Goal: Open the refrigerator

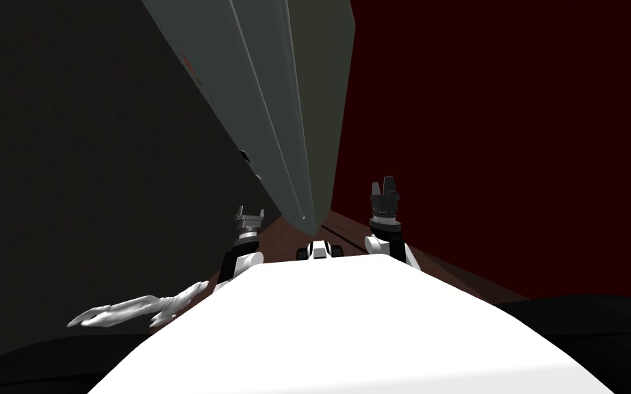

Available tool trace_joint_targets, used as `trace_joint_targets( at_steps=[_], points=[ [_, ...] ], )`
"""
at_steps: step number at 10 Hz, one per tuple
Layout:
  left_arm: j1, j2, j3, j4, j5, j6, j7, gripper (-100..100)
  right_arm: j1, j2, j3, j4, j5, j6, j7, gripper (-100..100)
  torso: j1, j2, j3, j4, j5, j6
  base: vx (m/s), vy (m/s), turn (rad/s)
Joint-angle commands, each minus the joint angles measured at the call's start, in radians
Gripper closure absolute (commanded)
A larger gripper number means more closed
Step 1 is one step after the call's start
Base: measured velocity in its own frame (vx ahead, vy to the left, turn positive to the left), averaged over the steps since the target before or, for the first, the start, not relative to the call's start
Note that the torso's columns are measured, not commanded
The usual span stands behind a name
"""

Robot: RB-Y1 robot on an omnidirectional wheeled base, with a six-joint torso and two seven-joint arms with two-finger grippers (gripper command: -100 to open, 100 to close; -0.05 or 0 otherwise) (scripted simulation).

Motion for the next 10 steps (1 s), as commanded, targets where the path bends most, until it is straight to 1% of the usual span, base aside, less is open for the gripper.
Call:
trace_joint_targets(
  at_steps=[1,2,8,10],
  points=[
    [0.023,-0.001,-0.004,-0.030,0.014,0.057,0.007,-100,0.000,0.000,0.000,0.000,0.000,0.000,0.000,0,0.000,0.000,0.000,0.000,0.000,0.000,0.065,-0.097,-0.022],
    [0.027,-0.001,-0.005,-0.036,0.017,0.069,0.008,-100,0.000,0.000,0.000,0.000,0.000,0.000,0.000,0,-0.001,-0.001,-0.001,0.000,0.000,0.000,0.067,-0.101,-0.013],
    [0.077,0.000,-0.014,-0.104,0.050,0.192,0.023,-100,0.000,0.000,0.000,0.000,0.000,0.000,0.000,0,-0.001,0.000,0.000,0.000,0.000,0.000,0.063,-0.112,-0.016],
    [0.088,0.000,-0.016,-0.118,0.057,0.219,0.027,-100,0.000,0.000,0.000,0.000,0.000,0.000,0.000,0,0.000,0.000,0.000,0.000,0.000,0.000,0.051,-0.090,-0.014]
  ],
)
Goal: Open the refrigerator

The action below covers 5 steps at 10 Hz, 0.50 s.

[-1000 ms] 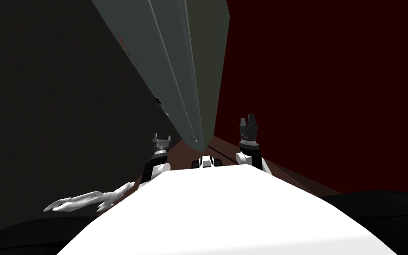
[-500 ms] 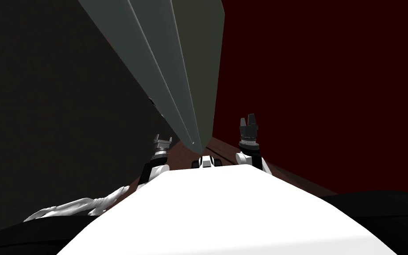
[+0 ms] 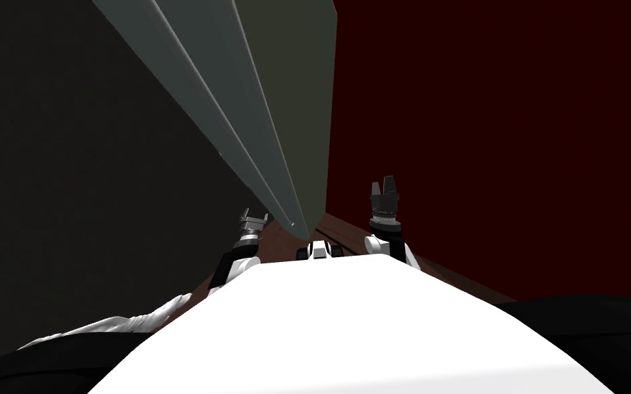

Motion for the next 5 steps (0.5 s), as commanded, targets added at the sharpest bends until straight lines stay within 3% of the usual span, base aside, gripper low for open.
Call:
trace_joint_targets(
  at_steps=[1,5],
  points=[
    [0.021,-0.001,-0.003,-0.029,0.013,0.055,0.006,-100,0.000,0.000,0.000,0.000,0.000,0.000,0.000,0,0.000,0.000,0.000,0.000,0.000,0.000,0.060,-0.091,-0.023],
    [0.047,-0.001,-0.008,-0.061,0.030,0.121,0.014,-100,0.000,0.000,0.000,0.000,0.000,0.000,0.000,0,-0.003,0.000,0.000,0.000,-0.001,0.000,0.055,-0.103,-0.014]
  ],
)
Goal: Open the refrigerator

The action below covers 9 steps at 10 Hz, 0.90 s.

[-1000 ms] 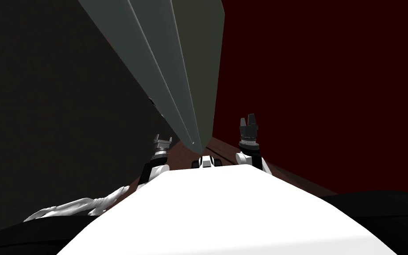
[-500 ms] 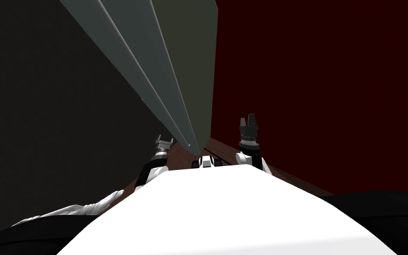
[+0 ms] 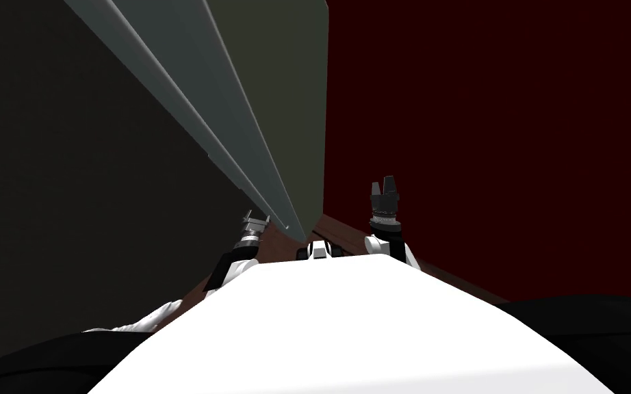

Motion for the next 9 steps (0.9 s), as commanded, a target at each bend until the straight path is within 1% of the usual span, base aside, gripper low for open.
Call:
trace_joint_targets(
  at_steps=[1,2,3,4,5,6,7,9],
  points=[
    [0.022,0.000,-0.005,-0.026,0.013,0.052,0.006,-100,0.000,0.000,0.000,0.000,0.000,0.000,0.000,0,0.001,0.000,0.000,0.000,0.000,0.000,0.075,-0.104,-0.019],
    [0.016,-0.001,-0.002,-0.022,0.009,0.039,0.004,-100,0.000,0.000,0.000,0.000,0.000,0.000,0.000,0,0.002,-0.001,-0.001,0.000,0.000,0.000,0.039,-0.049,0.001],
    [0.031,0.001,0.008,-0.052,0.014,0.060,0.007,-100,0.000,0.000,0.000,0.000,0.000,0.000,0.000,0,0.006,0.001,0.000,0.000,0.001,0.000,0.131,-0.014,0.002],
    [0.022,0.002,0.005,-0.035,0.013,0.051,0.006,-100,0.000,0.000,0.000,0.000,0.000,0.000,0.000,0,0.006,-0.004,-0.002,-0.001,0.002,0.000,0.084,-0.006,0.003],
    [0.022,0.002,0.006,-0.037,0.014,0.053,0.007,100,0.000,0.000,0.000,0.000,0.000,0.000,0.000,0,0.004,-0.001,-0.001,-0.001,0.001,0.000,0.010,0.000,0.013],
    [0.020,0.021,-0.010,-0.041,0.019,0.050,0.010,100,0.000,0.000,0.000,0.000,0.000,0.000,0.000,0,0.003,0.001,0.001,0.000,0.001,0.001,-0.069,0.123,-0.082],
    [0.020,0.021,-0.010,-0.041,0.019,0.050,0.010,100,0.000,0.000,0.000,0.000,0.000,0.000,0.000,0,0.008,0.004,0.001,0.001,-0.001,0.001,-0.105,0.181,-0.087],
    [0.015,0.059,-0.041,-0.047,0.026,0.046,0.012,100,-0.001,-0.001,-0.001,0.000,0.000,0.000,0.000,0,0.011,0.001,-0.001,0.002,-0.001,-0.001,-0.171,0.290,-0.141]
  ],
)
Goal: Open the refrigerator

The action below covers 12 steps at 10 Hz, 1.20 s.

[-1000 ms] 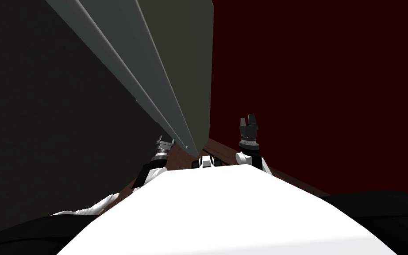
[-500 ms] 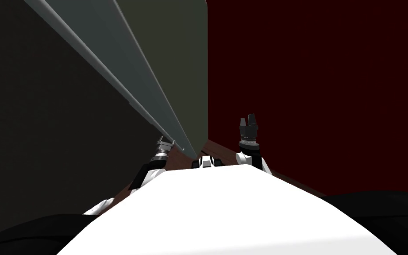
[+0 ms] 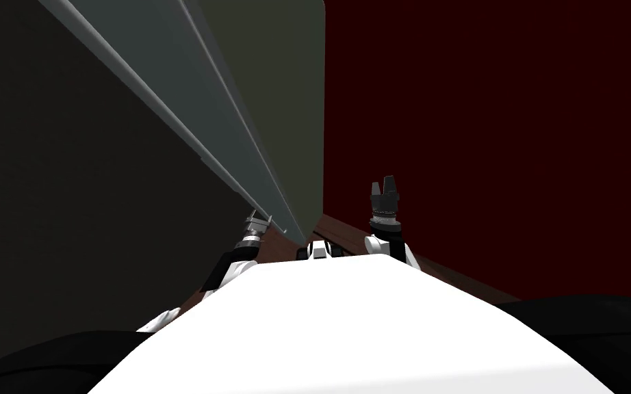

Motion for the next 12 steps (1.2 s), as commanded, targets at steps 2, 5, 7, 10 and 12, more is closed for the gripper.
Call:
trace_joint_targets(
  at_steps=[2,5,7,10,12],
  points=[
    [-0.007,0.051,-0.032,-0.008,0.008,-0.012,-0.001,100,0.000,0.000,0.000,0.000,0.000,0.000,0.000,0,-0.003,-0.010,-0.005,-0.001,-0.001,-0.001,-0.147,0.244,-0.061],
    [-0.011,0.089,-0.063,-0.013,0.016,-0.017,0.001,100,0.000,0.000,0.000,0.000,0.000,0.000,0.000,0,0.001,-0.014,-0.009,0.000,-0.001,0.002,-0.174,0.317,-0.132],
    [-0.016,0.127,-0.093,-0.018,0.023,-0.021,0.004,100,0.000,0.000,0.000,0.000,0.000,0.000,0.000,0,-0.008,-0.010,-0.006,-0.001,-0.002,0.001,-0.198,0.256,-0.097],
    [-0.020,0.165,-0.124,-0.024,0.031,-0.026,0.006,100,0.000,0.000,0.000,0.000,0.000,0.000,0.000,0,-0.009,-0.006,-0.003,-0.001,-0.001,0.000,-0.173,0.297,-0.106],
    [-0.022,0.171,-0.136,-0.020,0.034,-0.024,0.008,100,0.001,0.000,0.000,0.000,0.000,0.000,0.000,0,-0.020,-0.006,-0.002,-0.003,-0.002,0.001,-0.077,0.142,-0.080]
  ],
)
